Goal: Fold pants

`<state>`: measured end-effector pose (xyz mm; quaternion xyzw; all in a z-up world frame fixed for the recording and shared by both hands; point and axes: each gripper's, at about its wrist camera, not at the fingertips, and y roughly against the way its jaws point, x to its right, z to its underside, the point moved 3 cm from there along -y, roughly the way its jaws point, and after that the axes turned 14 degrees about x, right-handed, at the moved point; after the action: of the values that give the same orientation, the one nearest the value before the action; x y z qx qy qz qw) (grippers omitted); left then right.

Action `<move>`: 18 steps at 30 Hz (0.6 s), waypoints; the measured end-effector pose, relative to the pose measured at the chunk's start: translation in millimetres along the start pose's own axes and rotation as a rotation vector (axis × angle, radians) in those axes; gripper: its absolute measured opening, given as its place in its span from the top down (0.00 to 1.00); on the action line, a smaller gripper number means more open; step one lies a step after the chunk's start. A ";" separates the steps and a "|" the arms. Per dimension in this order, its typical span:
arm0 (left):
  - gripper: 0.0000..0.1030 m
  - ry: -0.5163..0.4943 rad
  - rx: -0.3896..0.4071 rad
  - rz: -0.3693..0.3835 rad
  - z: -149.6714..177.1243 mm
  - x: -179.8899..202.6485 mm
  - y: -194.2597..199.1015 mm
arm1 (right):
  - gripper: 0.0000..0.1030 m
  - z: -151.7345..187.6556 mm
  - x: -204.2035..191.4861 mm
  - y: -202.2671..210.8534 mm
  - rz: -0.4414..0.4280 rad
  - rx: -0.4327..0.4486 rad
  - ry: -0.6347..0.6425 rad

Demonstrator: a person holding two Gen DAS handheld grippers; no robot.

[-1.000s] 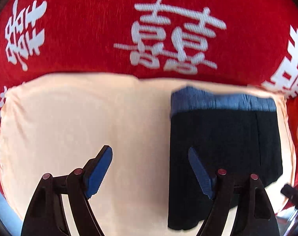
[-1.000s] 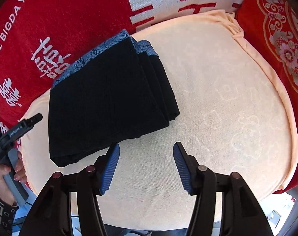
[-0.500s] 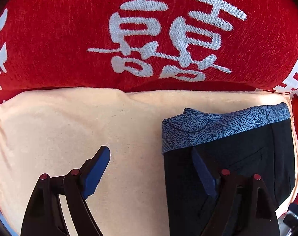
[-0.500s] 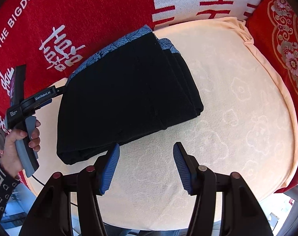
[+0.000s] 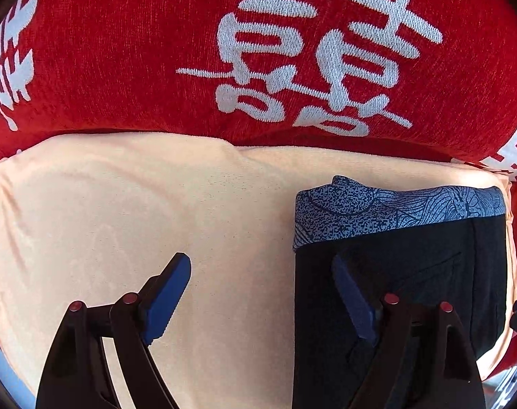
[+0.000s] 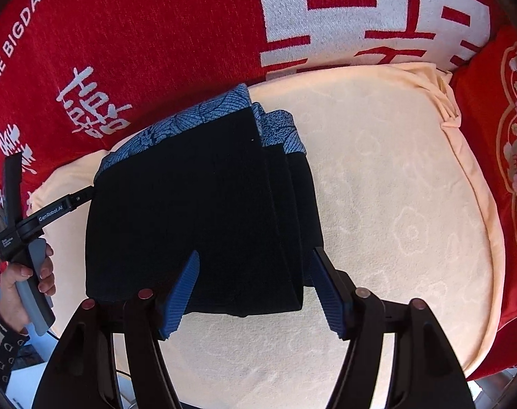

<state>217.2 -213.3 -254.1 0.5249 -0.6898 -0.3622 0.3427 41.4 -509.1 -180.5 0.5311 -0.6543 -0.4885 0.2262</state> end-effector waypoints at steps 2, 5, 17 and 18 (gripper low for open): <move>0.17 -0.004 -0.005 -0.006 0.1 2.7 2.1 | 0.32 -0.1 5.9 -4.8 -0.004 -0.012 -0.014; 0.17 -0.026 -0.004 -0.017 -1.5 6.5 3.0 | 0.30 2.2 12.3 -10.3 -0.015 -0.031 -0.026; 0.17 -0.140 -0.014 0.035 6.1 15.7 19.4 | 0.24 6.5 39.6 -30.2 -0.057 -0.088 -0.057; 0.17 -0.137 -0.025 0.070 7.4 15.9 22.4 | 0.24 6.0 42.8 -32.8 -0.066 -0.096 -0.061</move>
<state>196.7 -223.6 -237.1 0.4700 -0.7250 -0.3935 0.3139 37.8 -544.6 -221.3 0.5257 -0.6191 -0.5424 0.2150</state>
